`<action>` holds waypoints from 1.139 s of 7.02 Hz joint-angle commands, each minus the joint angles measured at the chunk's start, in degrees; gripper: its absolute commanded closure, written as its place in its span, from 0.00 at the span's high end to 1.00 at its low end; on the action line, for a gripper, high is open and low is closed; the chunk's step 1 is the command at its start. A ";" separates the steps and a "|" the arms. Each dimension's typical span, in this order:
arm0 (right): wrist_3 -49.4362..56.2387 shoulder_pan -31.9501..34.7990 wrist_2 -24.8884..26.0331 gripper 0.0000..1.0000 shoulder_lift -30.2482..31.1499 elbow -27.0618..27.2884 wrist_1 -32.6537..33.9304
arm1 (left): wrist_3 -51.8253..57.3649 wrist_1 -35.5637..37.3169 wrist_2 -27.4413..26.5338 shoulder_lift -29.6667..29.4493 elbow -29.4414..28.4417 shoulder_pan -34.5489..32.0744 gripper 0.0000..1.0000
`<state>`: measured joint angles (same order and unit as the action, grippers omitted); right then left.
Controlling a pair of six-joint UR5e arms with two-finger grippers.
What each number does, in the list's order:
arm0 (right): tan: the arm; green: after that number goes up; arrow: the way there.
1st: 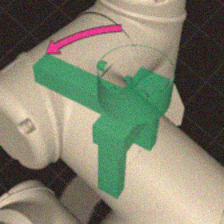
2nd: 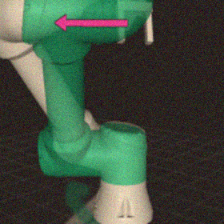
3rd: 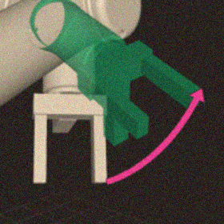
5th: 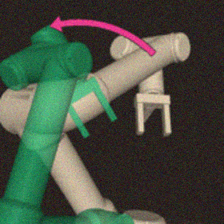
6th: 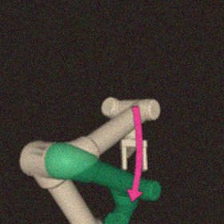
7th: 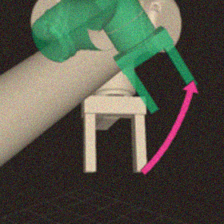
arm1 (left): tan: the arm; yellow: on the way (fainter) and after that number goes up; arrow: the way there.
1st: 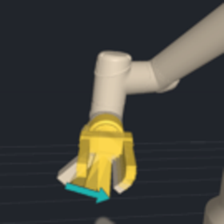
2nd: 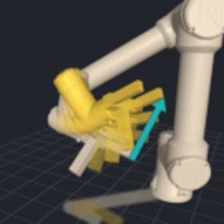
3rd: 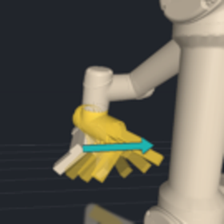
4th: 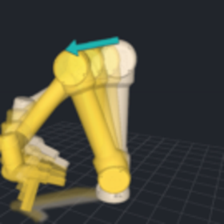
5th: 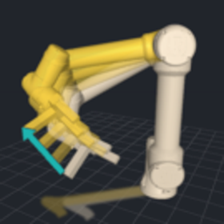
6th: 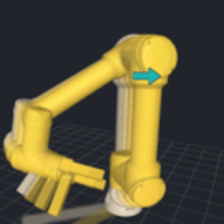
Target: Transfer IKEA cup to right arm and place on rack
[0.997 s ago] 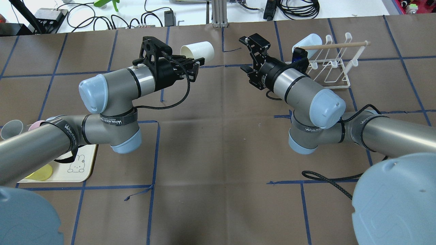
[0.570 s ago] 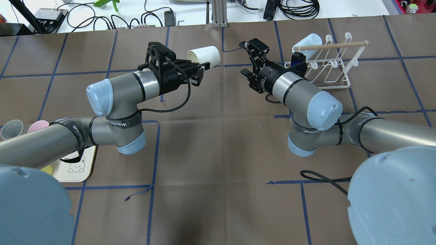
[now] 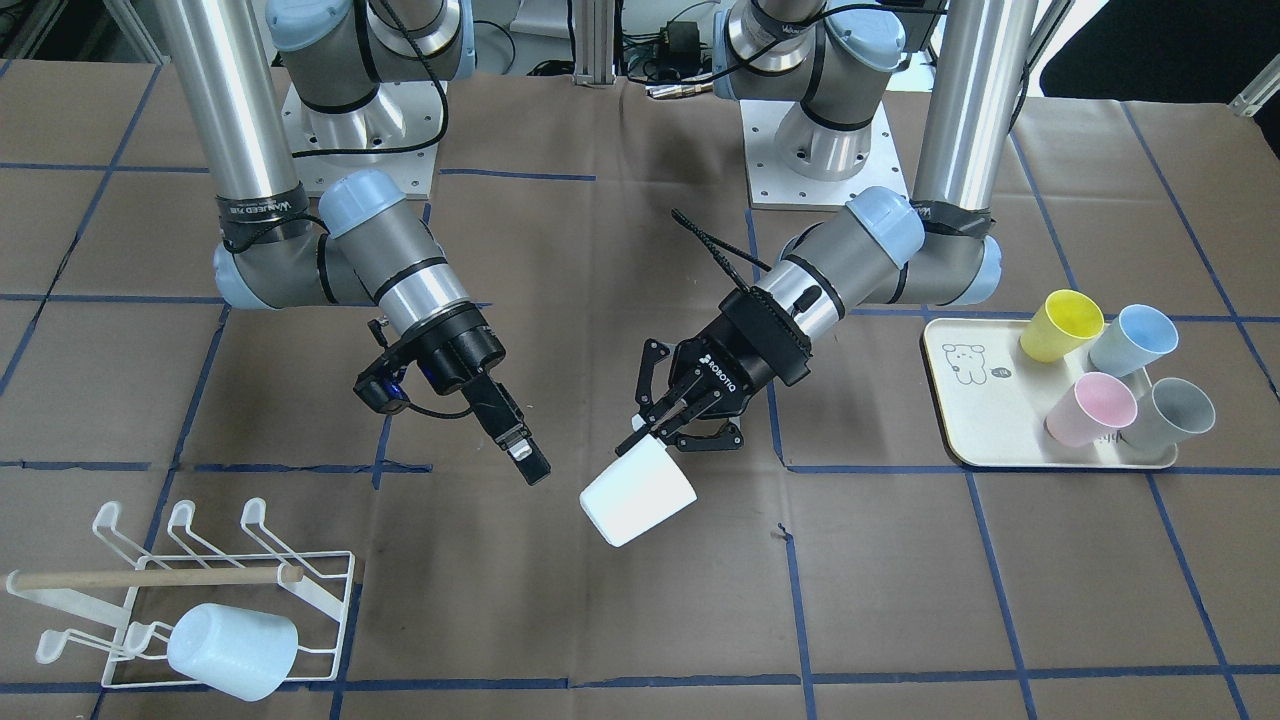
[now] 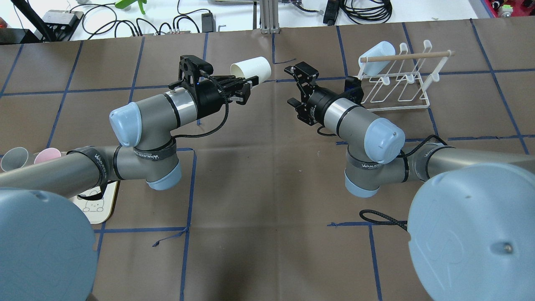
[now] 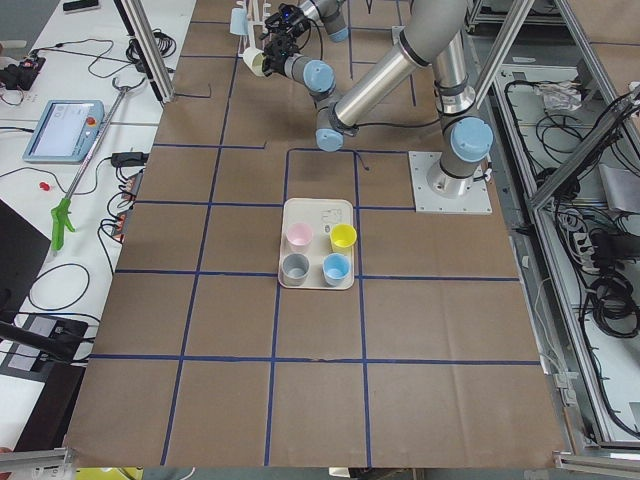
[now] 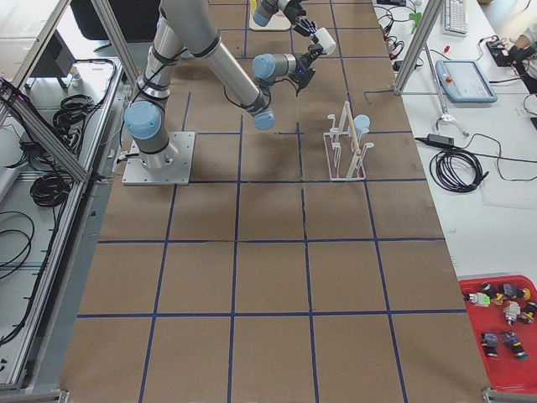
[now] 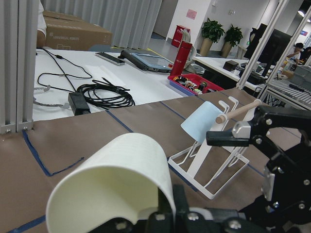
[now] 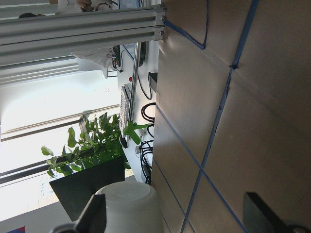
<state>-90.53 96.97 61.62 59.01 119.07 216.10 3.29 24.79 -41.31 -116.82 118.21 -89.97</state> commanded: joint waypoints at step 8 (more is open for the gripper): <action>-5.79 4.98 4.38 0.99 -0.12 -6.82 -5.16 | -1.88 0.08 0.00 0.54 -0.08 -0.03 0.00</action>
<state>-95.50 101.28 65.88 58.91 113.16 211.47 1.44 24.87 -41.31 -116.31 118.20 -90.00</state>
